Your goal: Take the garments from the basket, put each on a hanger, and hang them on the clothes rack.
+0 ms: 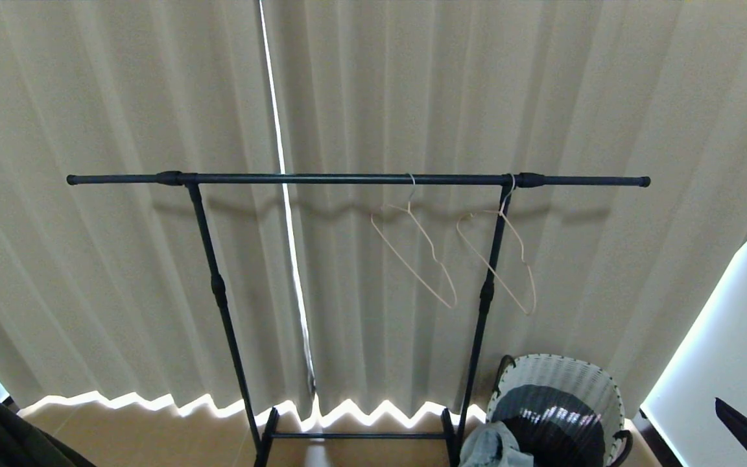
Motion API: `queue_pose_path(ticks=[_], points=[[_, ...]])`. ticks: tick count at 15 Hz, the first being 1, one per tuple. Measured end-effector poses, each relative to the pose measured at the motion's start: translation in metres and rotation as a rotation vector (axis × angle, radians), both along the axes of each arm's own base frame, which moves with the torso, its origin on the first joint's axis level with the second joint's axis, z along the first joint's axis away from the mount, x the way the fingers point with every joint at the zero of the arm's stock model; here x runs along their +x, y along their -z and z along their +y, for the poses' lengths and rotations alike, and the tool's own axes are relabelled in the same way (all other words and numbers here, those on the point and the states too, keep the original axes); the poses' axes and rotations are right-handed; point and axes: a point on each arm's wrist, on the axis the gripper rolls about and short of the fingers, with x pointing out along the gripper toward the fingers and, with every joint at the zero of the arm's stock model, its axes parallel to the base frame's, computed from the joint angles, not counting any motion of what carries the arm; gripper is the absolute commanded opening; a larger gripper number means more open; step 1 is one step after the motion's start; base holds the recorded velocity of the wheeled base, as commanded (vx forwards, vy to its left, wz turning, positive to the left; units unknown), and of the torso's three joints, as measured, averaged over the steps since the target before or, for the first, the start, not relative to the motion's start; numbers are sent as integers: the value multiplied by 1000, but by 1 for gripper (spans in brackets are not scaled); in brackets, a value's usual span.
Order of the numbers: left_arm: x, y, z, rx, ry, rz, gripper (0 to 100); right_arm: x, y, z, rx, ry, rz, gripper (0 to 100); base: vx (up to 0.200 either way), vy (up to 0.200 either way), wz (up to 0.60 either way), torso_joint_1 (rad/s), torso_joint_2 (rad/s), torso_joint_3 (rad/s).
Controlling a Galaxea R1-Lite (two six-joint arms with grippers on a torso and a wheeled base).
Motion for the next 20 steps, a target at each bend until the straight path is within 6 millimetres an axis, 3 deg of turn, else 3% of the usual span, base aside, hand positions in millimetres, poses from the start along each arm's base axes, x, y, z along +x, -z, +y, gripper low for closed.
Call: queue_pose_path(ticks=[17,20], points=[[0,8,0,5,9,28,0,3,-6,0,7,-14,-22,100,200,0,0,3,0,1],[1,11,-1,6,28,37,0,6,-8,1,25,-33,-19,100,0,0,0,0,0,0]])
